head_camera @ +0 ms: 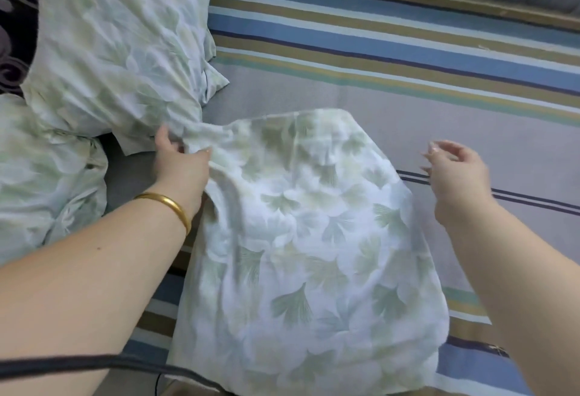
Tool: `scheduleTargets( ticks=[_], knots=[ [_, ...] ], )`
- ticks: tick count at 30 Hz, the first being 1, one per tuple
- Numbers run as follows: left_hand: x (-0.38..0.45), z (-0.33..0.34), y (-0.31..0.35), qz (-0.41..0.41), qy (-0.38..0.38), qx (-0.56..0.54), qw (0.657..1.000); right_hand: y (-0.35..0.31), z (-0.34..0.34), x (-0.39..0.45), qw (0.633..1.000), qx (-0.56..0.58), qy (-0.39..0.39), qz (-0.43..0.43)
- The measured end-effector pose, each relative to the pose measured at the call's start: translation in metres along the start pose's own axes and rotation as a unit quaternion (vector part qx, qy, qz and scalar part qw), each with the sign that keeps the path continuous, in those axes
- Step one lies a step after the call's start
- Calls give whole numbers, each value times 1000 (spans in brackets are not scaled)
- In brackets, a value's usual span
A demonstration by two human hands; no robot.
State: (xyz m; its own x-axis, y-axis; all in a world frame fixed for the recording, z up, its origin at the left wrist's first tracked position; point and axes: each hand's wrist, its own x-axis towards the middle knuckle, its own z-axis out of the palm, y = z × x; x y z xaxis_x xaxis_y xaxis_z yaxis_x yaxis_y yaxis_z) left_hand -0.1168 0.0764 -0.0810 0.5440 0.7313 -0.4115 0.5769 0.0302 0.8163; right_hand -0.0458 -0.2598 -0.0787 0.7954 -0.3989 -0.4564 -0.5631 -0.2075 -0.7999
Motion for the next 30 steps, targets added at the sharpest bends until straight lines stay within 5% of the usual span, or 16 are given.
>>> scheduleTargets(
  ticks=[3, 6, 9, 12, 17, 20, 24, 26, 30],
  knots=[
    [-15, 3, 1, 216, 63, 246, 943, 3, 9, -22, 961, -177, -61, -201],
    [-37, 20, 0, 331, -208, 322, 862, 2, 28, -49, 867, -296, -216, -337],
    [-51, 28, -14, 271, -391, 468, 744, 0, 43, -59, 762, -457, -351, -297],
    [-51, 21, -18, 192, -424, 480, 744, -2, 45, -58, 693, -567, -387, -218],
    [-62, 19, -6, 139, -497, 512, 687, -10, 49, -54, 654, -567, -485, -125],
    [-69, 16, 2, 12, -538, 513, 669, -14, 45, -52, 597, -609, -519, -68],
    [-54, -12, -12, -216, -563, 418, 680, -6, 15, -36, 654, -603, -457, 21],
    [-45, -31, -26, -263, -553, 316, 725, 5, -6, -26, 717, -546, -430, 59],
    [-32, -75, -60, -309, -491, 125, 805, 33, -51, -12, 839, -233, -430, 237]
  ],
)
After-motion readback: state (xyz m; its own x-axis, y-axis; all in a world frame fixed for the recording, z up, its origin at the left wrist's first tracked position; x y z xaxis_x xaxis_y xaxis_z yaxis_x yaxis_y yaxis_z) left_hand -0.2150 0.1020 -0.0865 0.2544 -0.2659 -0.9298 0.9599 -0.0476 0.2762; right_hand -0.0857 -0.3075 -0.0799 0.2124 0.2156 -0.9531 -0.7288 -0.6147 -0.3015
